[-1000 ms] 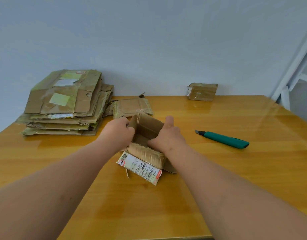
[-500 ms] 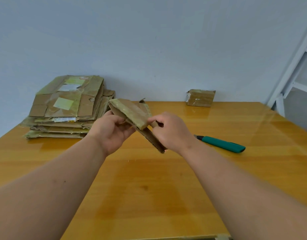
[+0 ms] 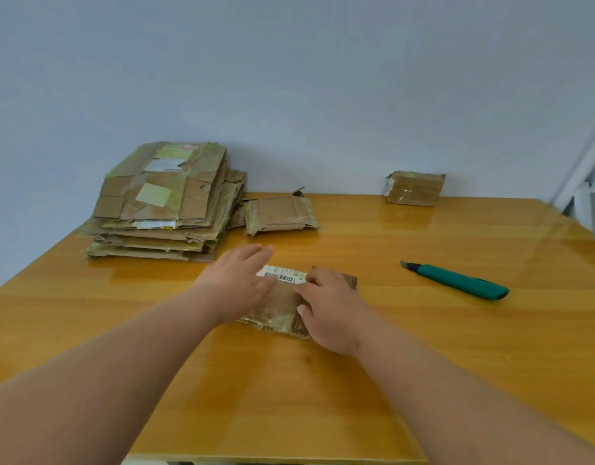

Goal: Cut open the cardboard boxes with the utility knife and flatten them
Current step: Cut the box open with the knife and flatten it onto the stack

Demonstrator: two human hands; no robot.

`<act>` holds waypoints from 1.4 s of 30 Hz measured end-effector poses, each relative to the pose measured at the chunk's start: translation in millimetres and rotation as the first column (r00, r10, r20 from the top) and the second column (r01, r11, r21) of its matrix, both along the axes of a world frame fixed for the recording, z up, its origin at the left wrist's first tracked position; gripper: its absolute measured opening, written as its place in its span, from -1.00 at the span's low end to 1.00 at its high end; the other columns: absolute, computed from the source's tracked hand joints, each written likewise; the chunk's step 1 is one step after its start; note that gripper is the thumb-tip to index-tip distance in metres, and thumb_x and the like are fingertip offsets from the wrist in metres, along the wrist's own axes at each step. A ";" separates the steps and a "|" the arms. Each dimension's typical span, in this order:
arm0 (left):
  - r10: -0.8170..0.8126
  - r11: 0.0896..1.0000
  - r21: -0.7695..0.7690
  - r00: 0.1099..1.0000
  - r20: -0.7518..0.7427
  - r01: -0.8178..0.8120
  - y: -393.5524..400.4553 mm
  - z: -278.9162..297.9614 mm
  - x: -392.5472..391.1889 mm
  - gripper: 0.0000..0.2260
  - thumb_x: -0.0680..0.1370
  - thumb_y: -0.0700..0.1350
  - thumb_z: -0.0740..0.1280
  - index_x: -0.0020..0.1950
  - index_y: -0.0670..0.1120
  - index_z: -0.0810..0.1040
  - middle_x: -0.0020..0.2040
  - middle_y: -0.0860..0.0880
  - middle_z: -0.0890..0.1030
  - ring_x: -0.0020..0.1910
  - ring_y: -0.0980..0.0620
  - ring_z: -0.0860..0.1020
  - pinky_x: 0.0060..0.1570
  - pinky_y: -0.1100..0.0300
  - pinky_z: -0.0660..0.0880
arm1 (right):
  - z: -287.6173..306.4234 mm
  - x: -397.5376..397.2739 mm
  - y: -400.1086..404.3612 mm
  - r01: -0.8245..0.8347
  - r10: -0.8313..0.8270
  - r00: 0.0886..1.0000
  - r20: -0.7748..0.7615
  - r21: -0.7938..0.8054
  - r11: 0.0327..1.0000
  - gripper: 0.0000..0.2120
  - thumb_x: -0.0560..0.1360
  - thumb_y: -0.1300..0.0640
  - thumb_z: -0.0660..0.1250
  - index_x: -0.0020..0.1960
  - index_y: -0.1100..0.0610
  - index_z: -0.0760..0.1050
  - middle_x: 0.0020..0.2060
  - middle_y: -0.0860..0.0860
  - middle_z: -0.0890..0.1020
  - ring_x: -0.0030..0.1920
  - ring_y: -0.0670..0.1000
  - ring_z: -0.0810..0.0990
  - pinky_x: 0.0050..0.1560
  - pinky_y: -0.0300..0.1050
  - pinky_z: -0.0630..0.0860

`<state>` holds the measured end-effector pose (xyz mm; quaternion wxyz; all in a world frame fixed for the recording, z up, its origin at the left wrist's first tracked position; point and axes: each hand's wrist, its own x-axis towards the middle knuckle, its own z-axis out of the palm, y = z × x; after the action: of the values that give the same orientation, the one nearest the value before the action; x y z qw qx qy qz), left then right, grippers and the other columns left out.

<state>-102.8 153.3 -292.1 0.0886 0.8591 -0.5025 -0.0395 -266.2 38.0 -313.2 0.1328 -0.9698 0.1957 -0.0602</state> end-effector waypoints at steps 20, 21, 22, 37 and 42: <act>0.194 0.923 0.363 0.970 -0.147 -0.130 -22.4 -2.0 0.6 -0.07 0.32 0.22 0.46 0.53 0.32 -0.06 0.55 0.05 0.02 0.43 -0.23 0.19 0.29 -0.15 0.35 | 16.4 18.4 -26.4 0.283 -0.263 0.922 -0.284 0.034 0.958 -0.58 0.50 0.00 0.27 0.34 0.00 0.32 0.26 0.03 0.46 0.22 0.14 0.43 0.22 0.10 0.44; 0.218 0.919 0.366 0.961 -0.170 -0.144 -24.9 0.6 0.4 -0.01 0.29 0.19 0.50 0.54 0.29 -0.07 0.53 0.06 0.04 0.37 -0.20 0.27 0.24 -0.09 0.42 | 20.5 21.6 -26.7 0.304 -0.274 0.907 -0.320 0.046 0.952 -0.51 0.48 0.00 0.33 0.37 0.02 0.30 0.24 0.03 0.48 0.19 0.13 0.47 0.20 0.09 0.47; 0.233 0.920 0.364 0.951 -0.204 -0.147 -27.9 3.0 1.3 0.01 0.28 0.14 0.52 0.55 0.26 -0.06 0.51 0.07 0.03 0.32 -0.17 0.33 0.19 -0.03 0.47 | 26.2 23.4 -27.7 0.323 -0.275 0.892 -0.358 0.082 0.943 -0.46 0.46 0.01 0.38 0.38 0.05 0.31 0.23 0.03 0.50 0.16 0.12 0.51 0.17 0.07 0.50; 0.121 0.974 -0.222 0.923 0.364 -0.040 -85.9 60.7 81.2 -0.44 0.53 0.30 0.07 0.52 0.25 0.08 0.56 0.03 0.10 0.53 -0.05 0.00 0.43 -0.18 -0.15 | 65.9 104.3 -88.7 0.183 -0.563 0.814 0.146 0.854 0.486 -0.85 0.64 0.11 0.21 0.00 0.00 0.55 -0.01 0.06 0.64 -0.03 0.13 0.63 -0.08 0.16 0.64; 0.065 0.981 -0.190 0.898 0.434 0.021 -114.3 39.7 110.8 -0.38 0.52 0.32 -0.21 0.54 0.16 0.09 0.58 0.02 0.08 0.54 -0.04 0.01 0.43 -0.11 -0.17 | 57.0 176.8 -126.1 0.283 -0.611 0.754 0.242 0.720 0.634 -0.82 0.60 0.12 0.27 0.09 0.12 0.62 0.02 0.09 0.67 -0.02 0.12 0.62 -0.16 -0.04 0.53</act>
<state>8.0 39.0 -252.4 0.0553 0.8391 -0.5013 0.2041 -89.4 -88.1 -256.2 0.4793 -0.7351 0.4081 -0.2519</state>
